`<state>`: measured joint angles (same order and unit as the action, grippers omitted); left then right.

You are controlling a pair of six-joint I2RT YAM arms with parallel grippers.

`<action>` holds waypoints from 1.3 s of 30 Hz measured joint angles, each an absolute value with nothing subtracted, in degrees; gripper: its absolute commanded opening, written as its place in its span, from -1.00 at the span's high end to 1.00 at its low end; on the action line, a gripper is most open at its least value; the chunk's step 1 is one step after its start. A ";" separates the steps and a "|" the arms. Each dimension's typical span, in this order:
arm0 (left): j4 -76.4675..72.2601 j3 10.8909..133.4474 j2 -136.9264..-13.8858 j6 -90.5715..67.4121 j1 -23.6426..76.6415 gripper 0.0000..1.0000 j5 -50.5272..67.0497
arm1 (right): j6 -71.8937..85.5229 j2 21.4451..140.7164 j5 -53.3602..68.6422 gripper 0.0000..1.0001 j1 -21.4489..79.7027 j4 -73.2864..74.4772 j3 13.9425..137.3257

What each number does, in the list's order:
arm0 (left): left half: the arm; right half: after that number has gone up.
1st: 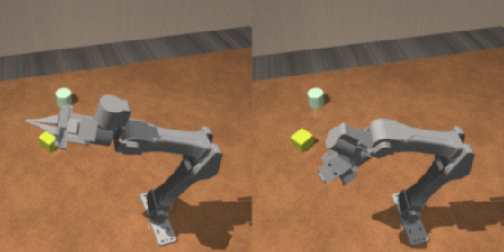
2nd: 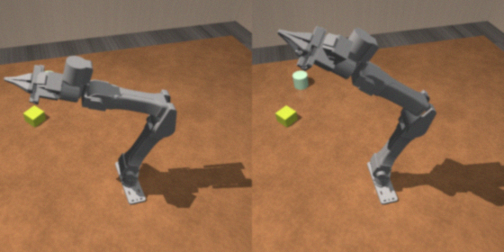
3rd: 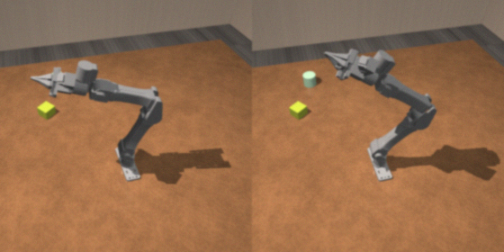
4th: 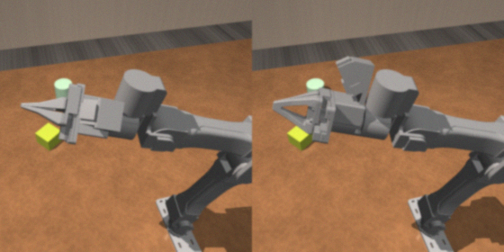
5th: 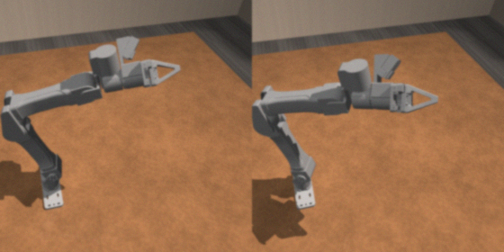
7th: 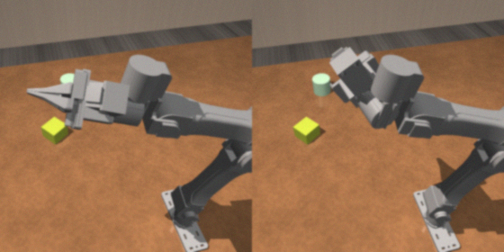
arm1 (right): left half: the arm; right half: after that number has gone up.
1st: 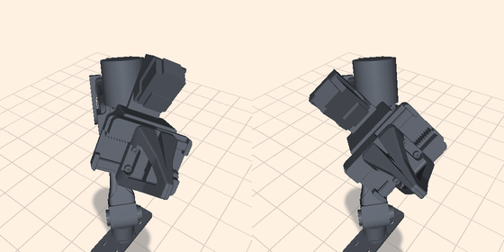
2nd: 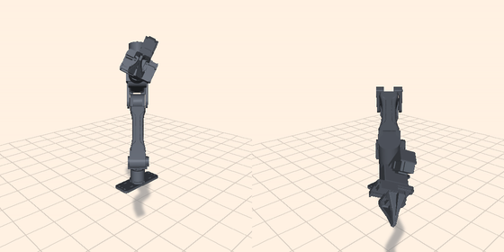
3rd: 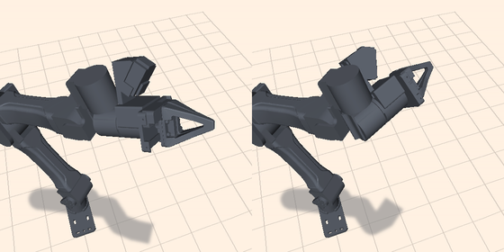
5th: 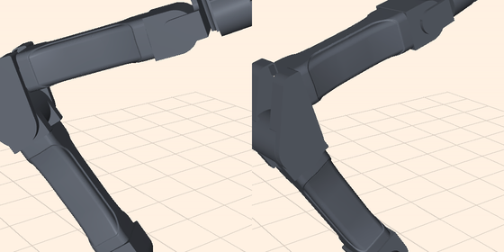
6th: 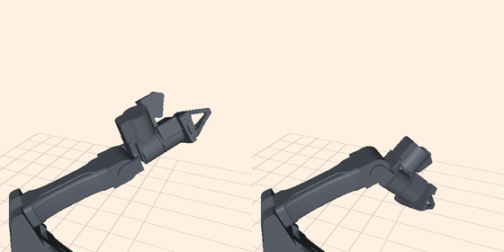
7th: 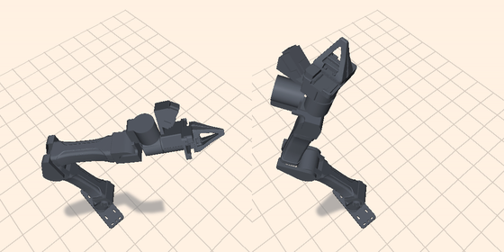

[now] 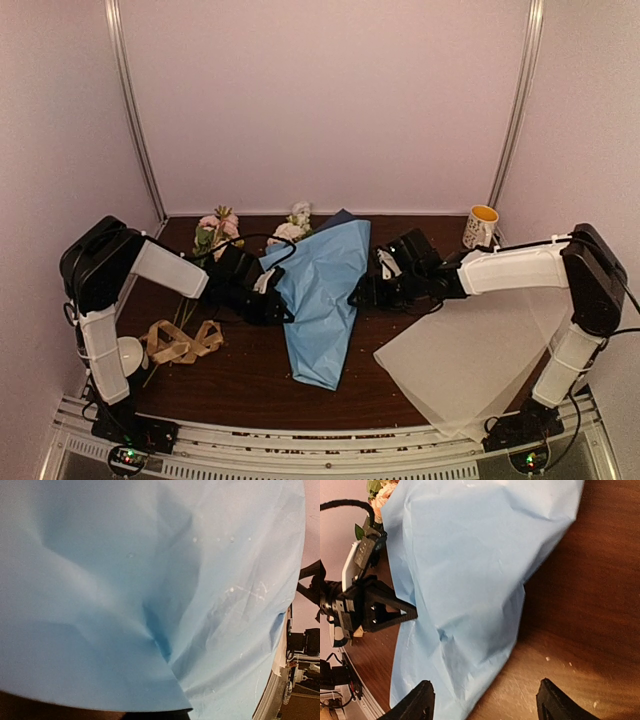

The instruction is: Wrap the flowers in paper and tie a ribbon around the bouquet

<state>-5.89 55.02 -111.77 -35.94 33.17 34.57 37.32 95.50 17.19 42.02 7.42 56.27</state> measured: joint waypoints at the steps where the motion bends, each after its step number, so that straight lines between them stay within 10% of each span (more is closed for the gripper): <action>1: -5.89 54.98 -111.77 -35.97 33.15 1.00 34.74 | 37.52 96.97 17.65 -0.38 41.63 7.29 57.95; 8: -5.80 54.96 -111.79 -35.16 33.04 1.00 35.22 | 40.07 107.50 18.81 -0.14 39.24 3.75 68.75; 22: -4.56 55.29 -112.18 -31.97 32.16 1.00 37.01 | 40.84 114.15 13.34 0.96 34.87 10.70 78.63; 29: -5.72 55.29 -112.57 -32.08 32.08 1.00 37.10 | 39.35 116.27 13.65 0.90 33.10 13.56 81.56; 39: -9.13 53.67 -112.27 -37.06 32.88 1.00 36.23 | 32.36 114.80 14.85 0.05 30.87 15.35 82.61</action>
<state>-9.13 53.67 -112.27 -37.06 32.88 36.23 32.36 114.80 14.85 30.87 15.35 82.61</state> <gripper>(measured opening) 0.012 0.345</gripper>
